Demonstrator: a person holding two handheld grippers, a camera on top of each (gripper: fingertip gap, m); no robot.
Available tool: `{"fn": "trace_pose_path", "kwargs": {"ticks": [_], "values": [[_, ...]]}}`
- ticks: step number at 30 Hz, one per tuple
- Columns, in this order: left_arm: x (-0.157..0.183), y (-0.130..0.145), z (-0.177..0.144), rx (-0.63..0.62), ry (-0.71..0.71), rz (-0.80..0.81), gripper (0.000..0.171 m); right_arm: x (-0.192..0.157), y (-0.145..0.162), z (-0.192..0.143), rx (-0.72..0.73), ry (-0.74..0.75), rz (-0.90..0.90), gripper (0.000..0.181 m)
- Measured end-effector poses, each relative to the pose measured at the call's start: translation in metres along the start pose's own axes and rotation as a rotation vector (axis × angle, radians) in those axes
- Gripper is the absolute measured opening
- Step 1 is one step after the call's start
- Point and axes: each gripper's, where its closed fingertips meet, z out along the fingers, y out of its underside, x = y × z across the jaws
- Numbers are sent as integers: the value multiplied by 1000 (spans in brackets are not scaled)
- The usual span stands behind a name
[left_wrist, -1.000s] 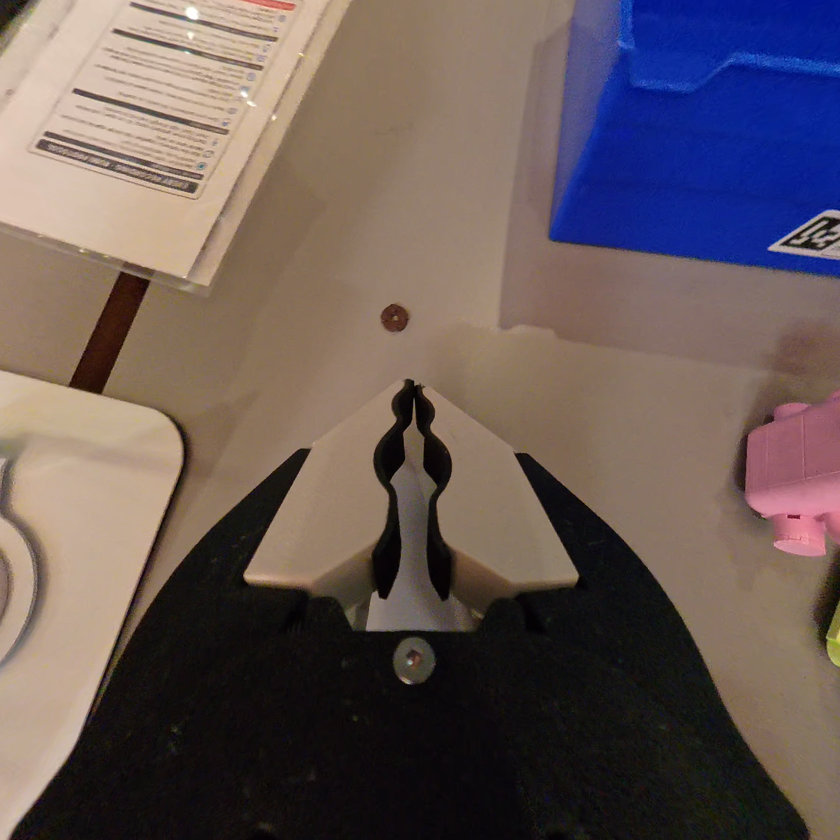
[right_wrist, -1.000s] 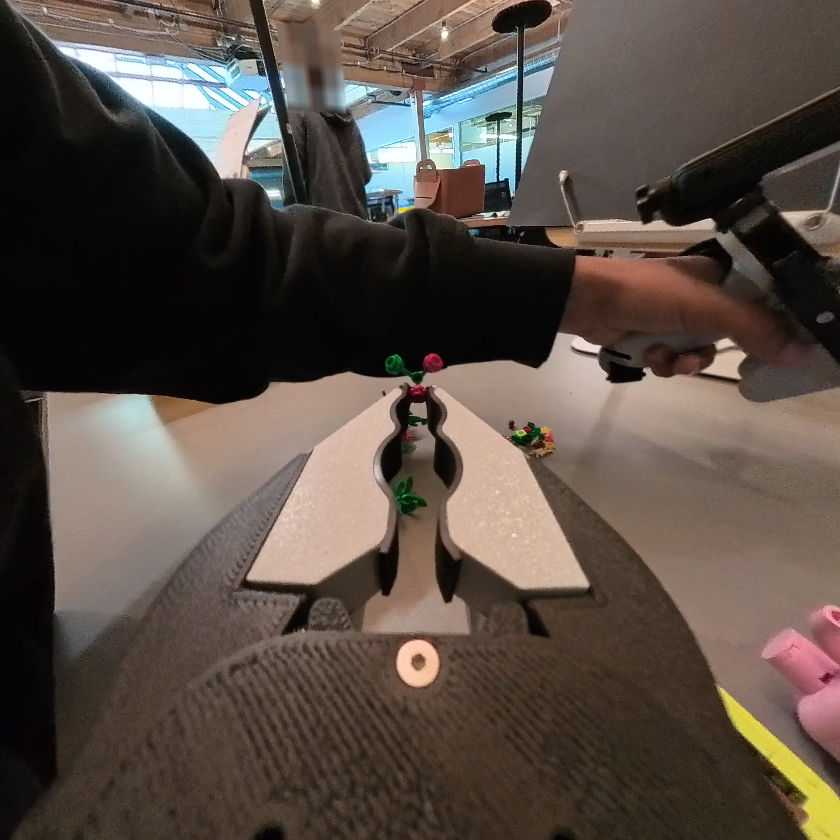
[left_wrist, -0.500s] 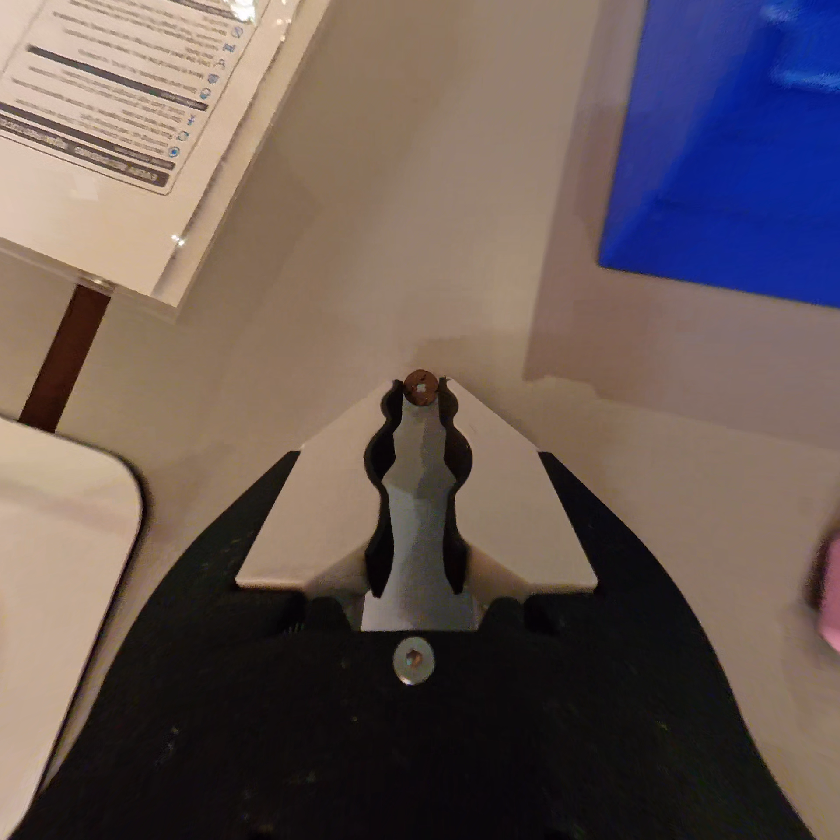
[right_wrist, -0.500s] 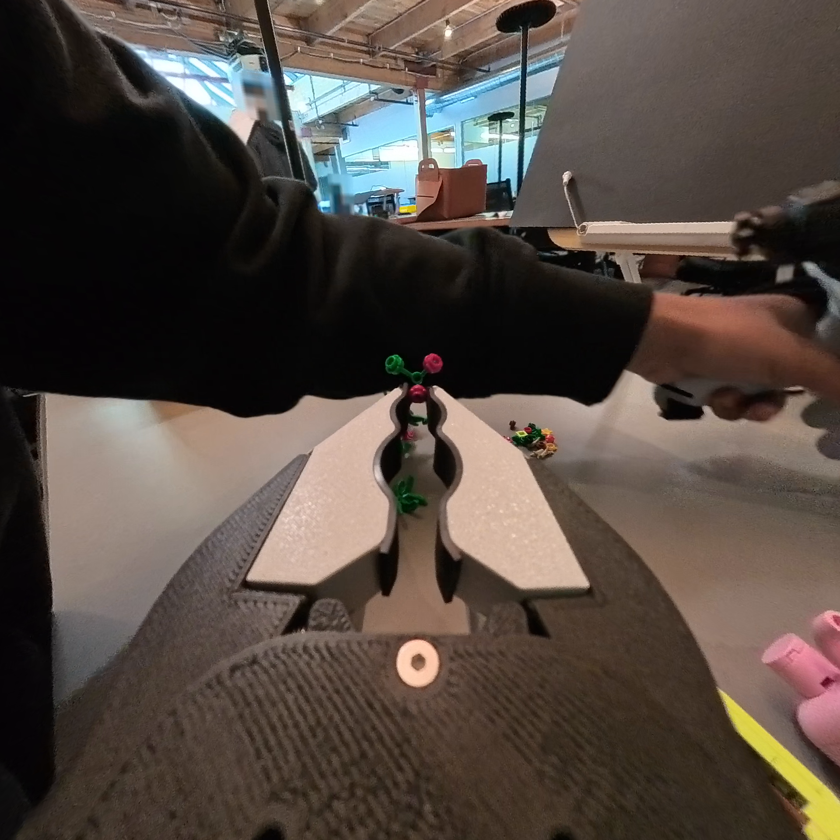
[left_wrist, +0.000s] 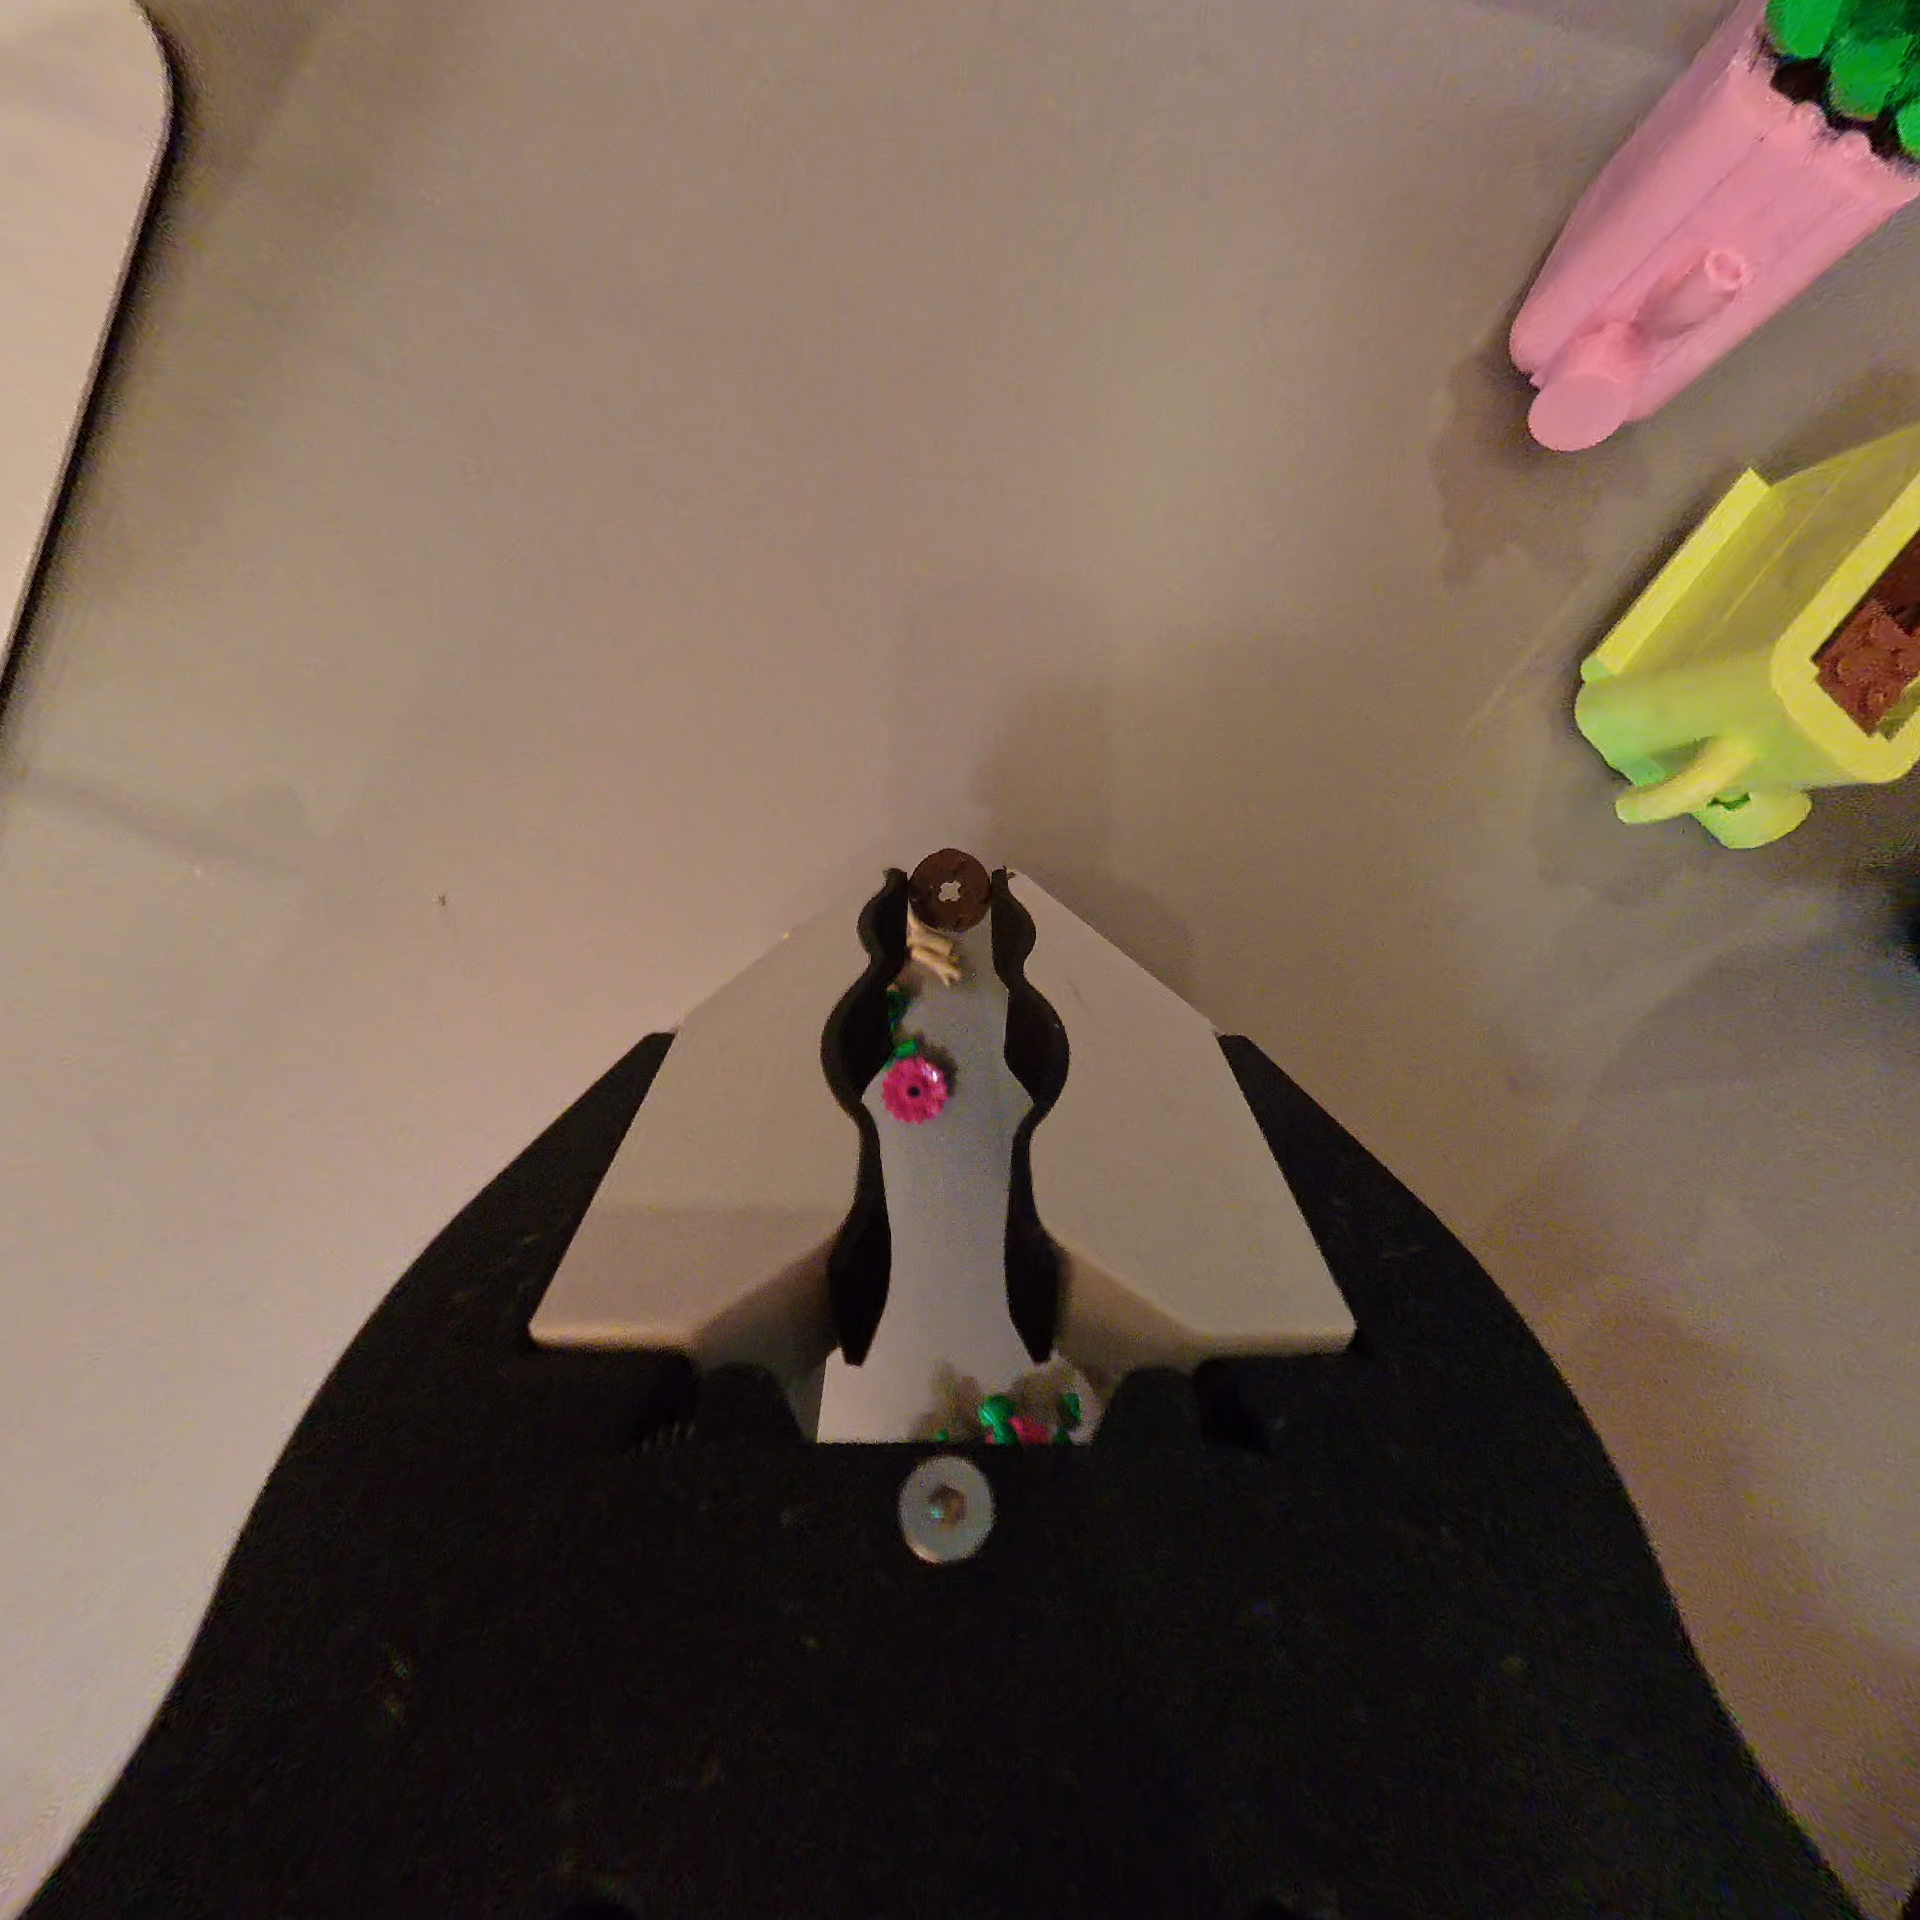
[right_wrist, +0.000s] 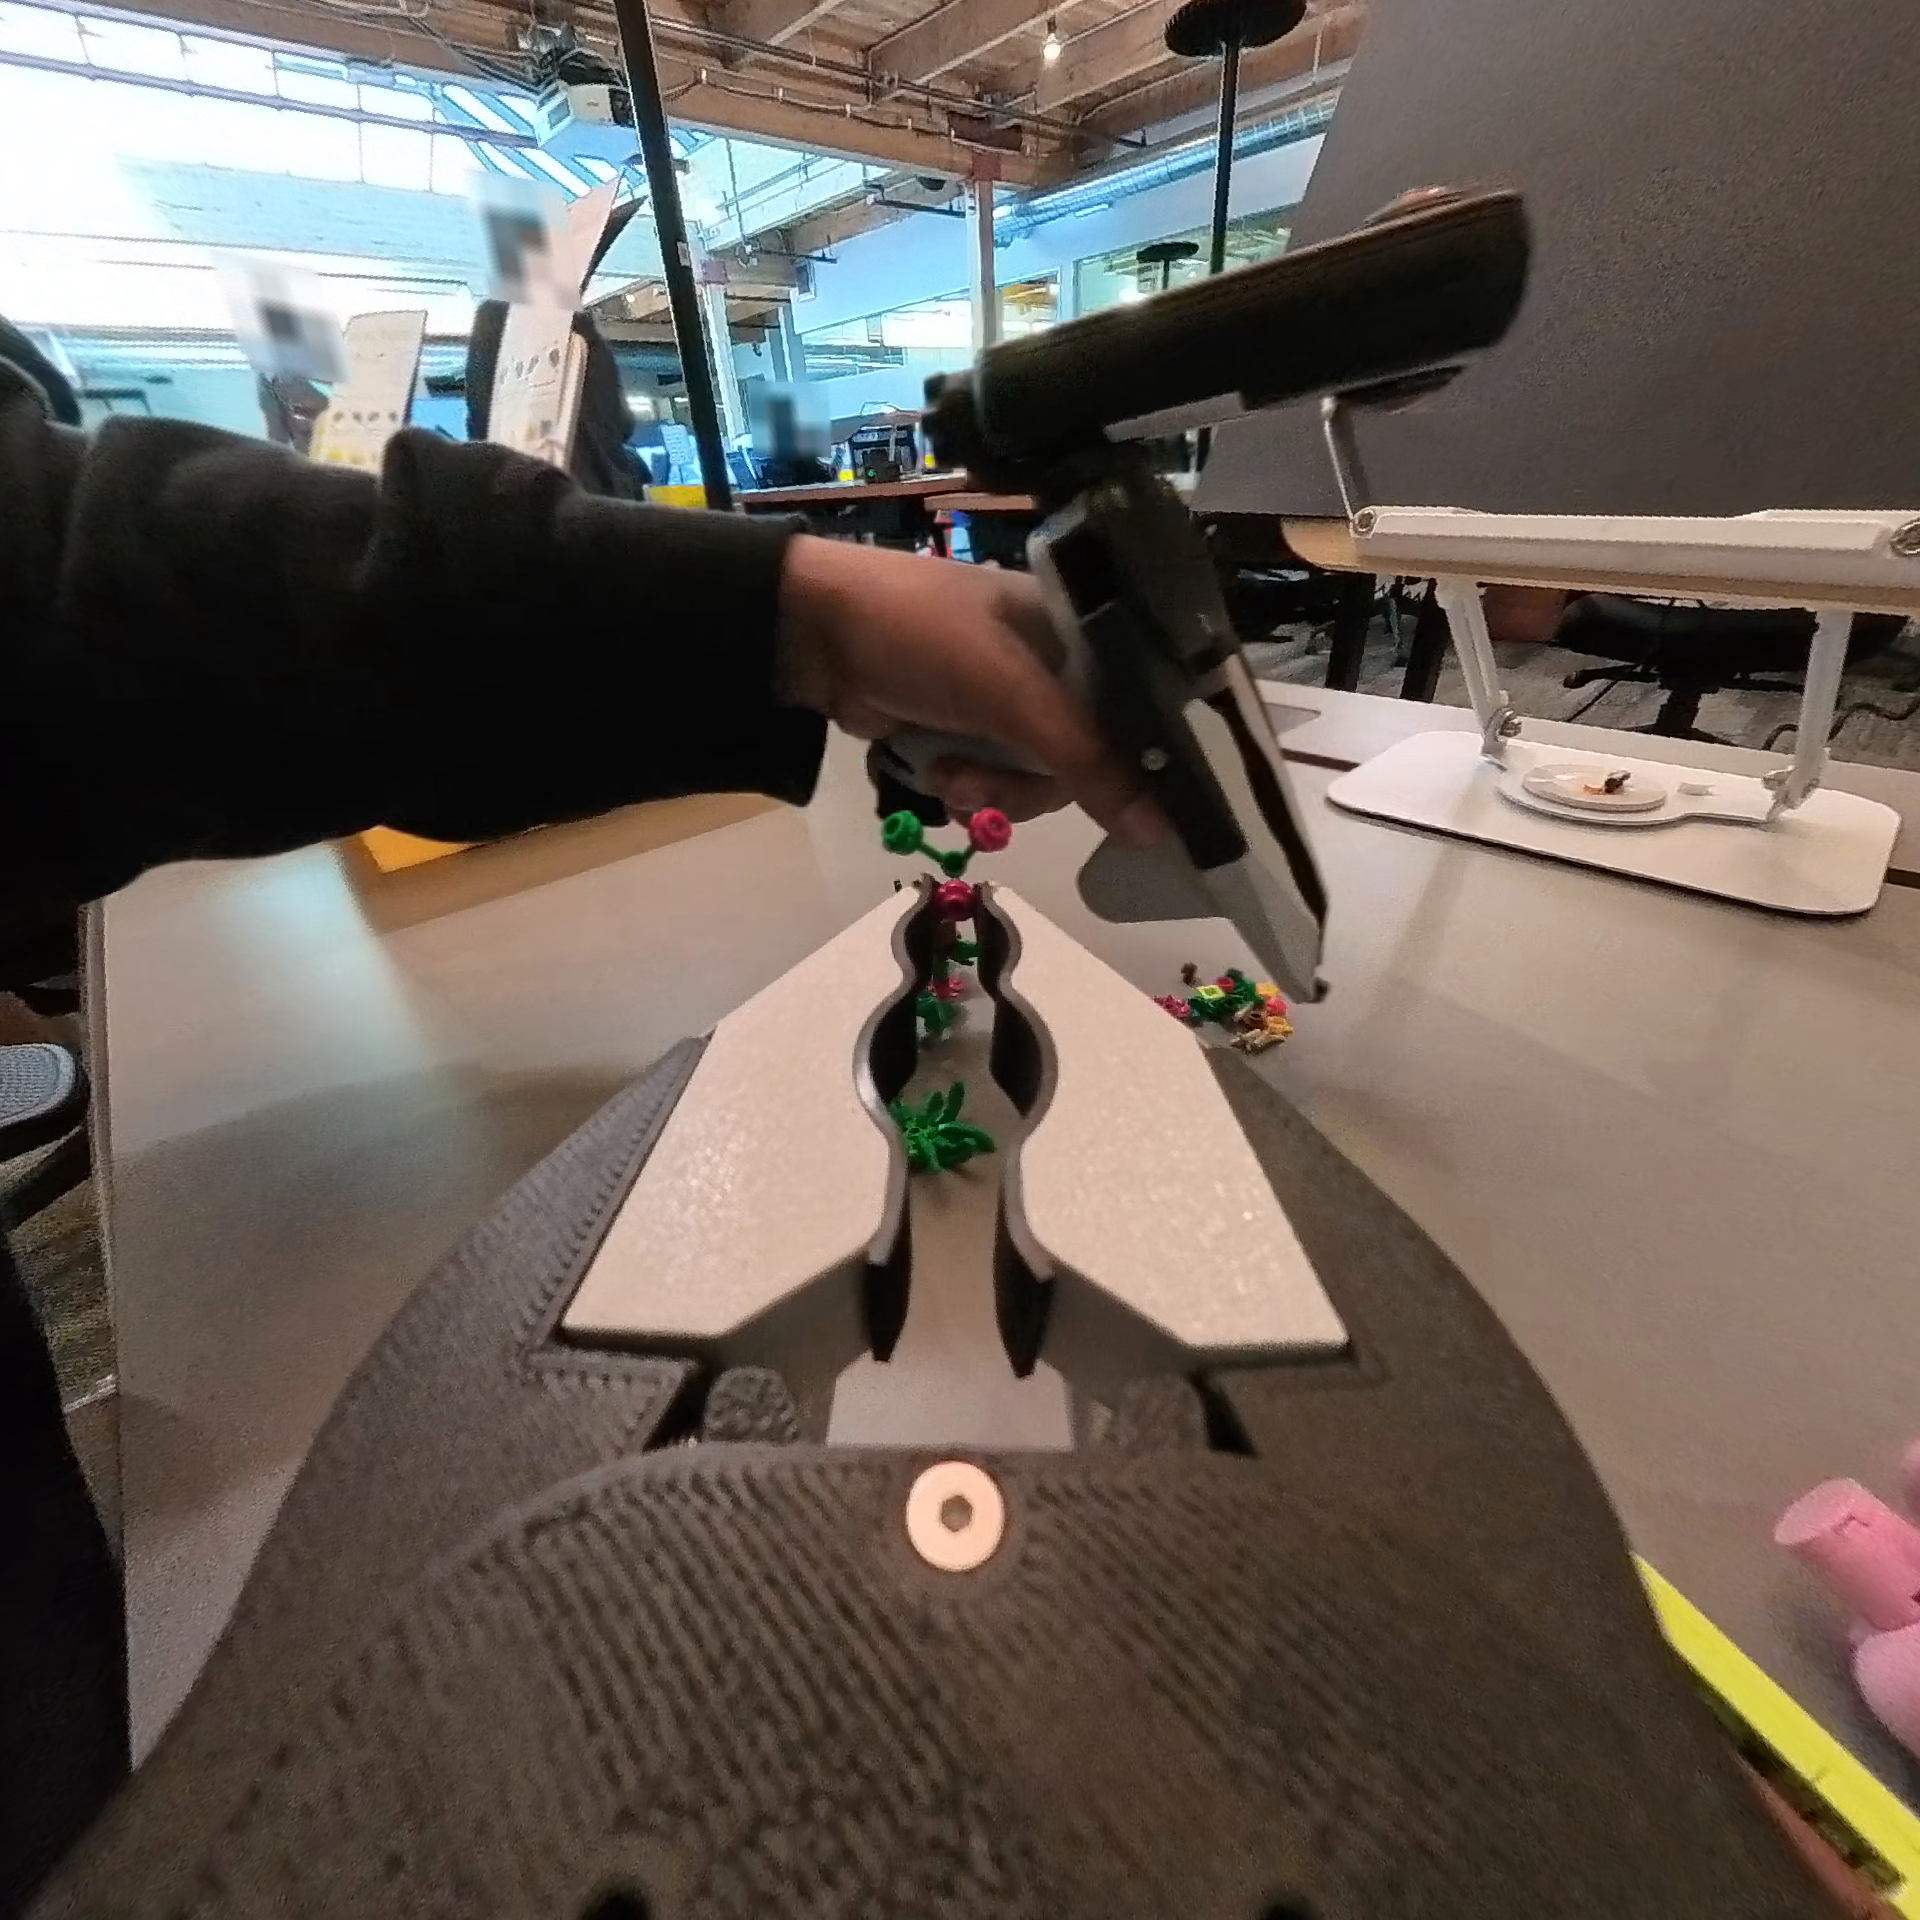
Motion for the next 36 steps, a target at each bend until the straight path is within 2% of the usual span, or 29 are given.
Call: {"fn": "trace_pose_path", "kwargs": {"ticks": [4, 10, 14, 17, 21, 27, 31, 36], "values": [[3, 13, -4, 0, 4, -44, 12, -1, 1, 1, -8, -1, -12, 5], [4, 29, 2, -45, -21, -24, 14, -2, 2, 2, -13, 1, -24, 5], [3, 30, -1, -38, -64, -34, 31, -2, 2, 3, -12, 2, -25, 5], [8, 19, -19, 65, -74, -55, 36, 1, -1, 1, 10, 1, 7, 5], [31, 6, -53, 295, -19, -81, 35, 10, -10, -6, 84, -27, 149, 5], [103, 7, -100, 666, 271, -159, 28, 11, -21, -13, 185, -170, 387, 5], [128, 14, -118, 829, 322, -150, 37, -2, -21, -10, 168, -243, 374, 4], [136, 22, -127, 897, 336, -159, 42, -19, -11, -1, 84, -247, 241, 5]]}}
